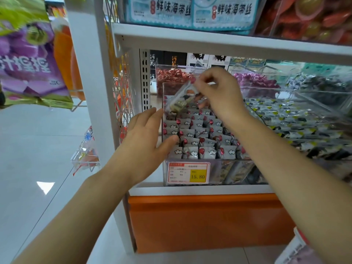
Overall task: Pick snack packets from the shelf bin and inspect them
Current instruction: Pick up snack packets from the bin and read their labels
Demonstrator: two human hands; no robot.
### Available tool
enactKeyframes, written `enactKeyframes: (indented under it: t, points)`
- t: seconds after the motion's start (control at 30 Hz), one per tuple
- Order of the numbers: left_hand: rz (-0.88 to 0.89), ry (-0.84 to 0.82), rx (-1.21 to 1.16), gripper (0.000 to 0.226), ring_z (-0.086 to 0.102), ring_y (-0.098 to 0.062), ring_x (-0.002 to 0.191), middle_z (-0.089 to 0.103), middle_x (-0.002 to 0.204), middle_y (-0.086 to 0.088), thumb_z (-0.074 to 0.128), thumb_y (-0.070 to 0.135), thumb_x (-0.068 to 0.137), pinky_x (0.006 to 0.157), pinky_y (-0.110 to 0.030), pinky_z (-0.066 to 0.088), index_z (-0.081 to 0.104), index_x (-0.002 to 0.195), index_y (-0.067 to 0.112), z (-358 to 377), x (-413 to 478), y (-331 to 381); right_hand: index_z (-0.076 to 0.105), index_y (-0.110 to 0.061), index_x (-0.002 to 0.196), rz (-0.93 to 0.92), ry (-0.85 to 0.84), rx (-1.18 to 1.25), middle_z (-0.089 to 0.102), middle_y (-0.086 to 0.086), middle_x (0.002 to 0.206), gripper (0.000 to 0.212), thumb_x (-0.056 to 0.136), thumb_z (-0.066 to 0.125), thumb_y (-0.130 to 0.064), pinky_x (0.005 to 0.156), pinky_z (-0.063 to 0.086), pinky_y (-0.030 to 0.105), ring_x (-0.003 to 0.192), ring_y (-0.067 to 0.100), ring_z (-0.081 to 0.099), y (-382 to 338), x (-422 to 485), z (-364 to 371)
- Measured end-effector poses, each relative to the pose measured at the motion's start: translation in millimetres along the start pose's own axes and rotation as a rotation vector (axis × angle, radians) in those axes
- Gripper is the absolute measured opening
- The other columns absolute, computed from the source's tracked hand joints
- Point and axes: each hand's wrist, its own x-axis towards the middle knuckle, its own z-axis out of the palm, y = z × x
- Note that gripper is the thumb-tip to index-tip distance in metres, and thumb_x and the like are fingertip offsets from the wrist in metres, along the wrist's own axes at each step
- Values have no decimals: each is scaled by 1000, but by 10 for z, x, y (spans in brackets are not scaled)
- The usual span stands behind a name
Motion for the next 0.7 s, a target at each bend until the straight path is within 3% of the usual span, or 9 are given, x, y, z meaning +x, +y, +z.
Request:
enactKeyframes:
  t: [0.1,0.2,0.3,0.37,0.47,0.6,0.7]
  points:
    - [0,168,-17,57,27,-19,131,40,137,-2,51,38,90,101,-21,17,38,141,16,-14,-16,78,51,-11,81,55,137,233,61,7,88,14,93,52,-4,51,55,23,63,11,66,-21,-315,-198]
    - [-32,199,-122,51,42,-17,115,42,114,4,51,39,89,95,-25,34,48,135,17,-39,-41,174,54,-6,83,170,146,474,62,12,84,11,93,51,-5,55,55,22,63,15,66,21,-624,-328]
    - [-63,150,-244,39,49,6,89,50,106,5,51,35,90,76,-2,34,57,125,19,-58,-54,248,55,-5,81,292,132,668,61,14,81,13,93,50,-5,56,54,21,63,16,66,80,-851,-355]
    - [-74,136,-319,24,51,12,80,58,96,6,51,27,91,66,3,34,63,112,22,-63,-70,288,56,-4,80,352,125,750,64,11,75,12,91,51,-5,56,54,22,62,16,67,102,-928,-348]
    - [-180,125,-560,14,54,7,60,61,75,11,53,22,91,53,-4,39,65,94,25,-67,-111,314,60,-3,82,395,67,822,69,8,71,9,77,60,-11,56,55,22,63,17,68,112,-970,-362]
    - [-351,63,-948,16,61,-9,62,66,76,-7,51,19,93,57,-17,51,67,93,15,-76,-136,309,62,-1,85,446,-14,863,73,9,77,20,67,62,-9,57,55,20,68,19,71,126,-985,-399]
    - [-405,80,-1129,31,60,-9,56,64,62,-3,49,17,94,54,-14,50,69,70,19,-113,-142,333,62,0,86,490,-31,926,73,11,80,19,67,60,-4,56,55,19,70,21,72,137,-983,-402]
